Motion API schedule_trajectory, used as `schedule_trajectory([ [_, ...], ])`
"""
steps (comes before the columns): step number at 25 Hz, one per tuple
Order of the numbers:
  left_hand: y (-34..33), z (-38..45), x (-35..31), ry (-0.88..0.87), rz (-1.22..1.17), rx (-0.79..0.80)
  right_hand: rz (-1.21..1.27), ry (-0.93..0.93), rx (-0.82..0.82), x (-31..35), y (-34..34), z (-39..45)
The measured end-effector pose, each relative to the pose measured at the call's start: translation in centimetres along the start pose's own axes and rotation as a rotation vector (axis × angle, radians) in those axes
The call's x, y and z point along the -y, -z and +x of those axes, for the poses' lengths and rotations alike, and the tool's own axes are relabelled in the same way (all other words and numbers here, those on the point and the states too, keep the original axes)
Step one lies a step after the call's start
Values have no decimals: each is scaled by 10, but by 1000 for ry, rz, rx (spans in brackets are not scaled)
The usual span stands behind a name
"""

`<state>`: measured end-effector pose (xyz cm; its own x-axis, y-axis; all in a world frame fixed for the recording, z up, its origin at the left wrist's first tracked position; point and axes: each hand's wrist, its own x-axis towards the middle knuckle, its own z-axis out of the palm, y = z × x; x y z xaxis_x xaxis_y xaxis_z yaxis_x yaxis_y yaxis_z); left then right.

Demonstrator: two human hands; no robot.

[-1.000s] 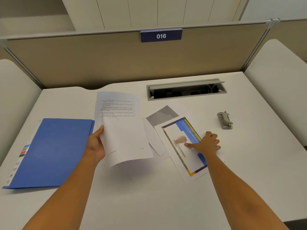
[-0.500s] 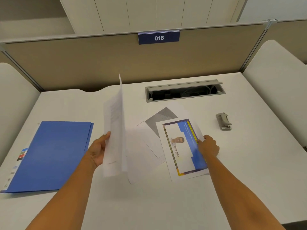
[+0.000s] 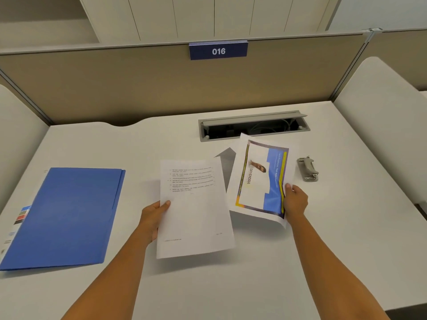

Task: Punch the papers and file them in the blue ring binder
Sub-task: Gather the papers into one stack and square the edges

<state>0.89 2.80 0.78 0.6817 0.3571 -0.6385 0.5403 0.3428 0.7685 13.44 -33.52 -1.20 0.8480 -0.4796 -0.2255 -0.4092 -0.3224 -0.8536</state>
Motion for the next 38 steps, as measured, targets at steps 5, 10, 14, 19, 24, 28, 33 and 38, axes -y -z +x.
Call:
schedule_trajectory([
  [5, 2, 9, 16, -23, 104, -20, 74, 62, 153, 3, -12, -18],
  [10, 2, 15, 25, -9, 146, -49, 25, 181, 269, 11, -42, -56],
  [14, -3, 12, 27, 15, 59, -137, -36, 208, 336, 6, -67, -90],
  [19, -7, -1, 26, -71, 159, -82, -82, 188, 422, 0, -92, -115],
  [24, -4, 0, 32, -139, 308, -106, -134, 261, 425, 5, -93, -107],
  [28, 0, 2, 30, -95, 332, -88, -314, 227, 215, 20, -85, -61],
  [33, 4, 6, 28, -63, 346, -58, -603, 114, 228, 41, -82, -10],
  [38, 6, 6, 30, -44, 332, -64, -869, 92, 290, 54, -82, 6],
])
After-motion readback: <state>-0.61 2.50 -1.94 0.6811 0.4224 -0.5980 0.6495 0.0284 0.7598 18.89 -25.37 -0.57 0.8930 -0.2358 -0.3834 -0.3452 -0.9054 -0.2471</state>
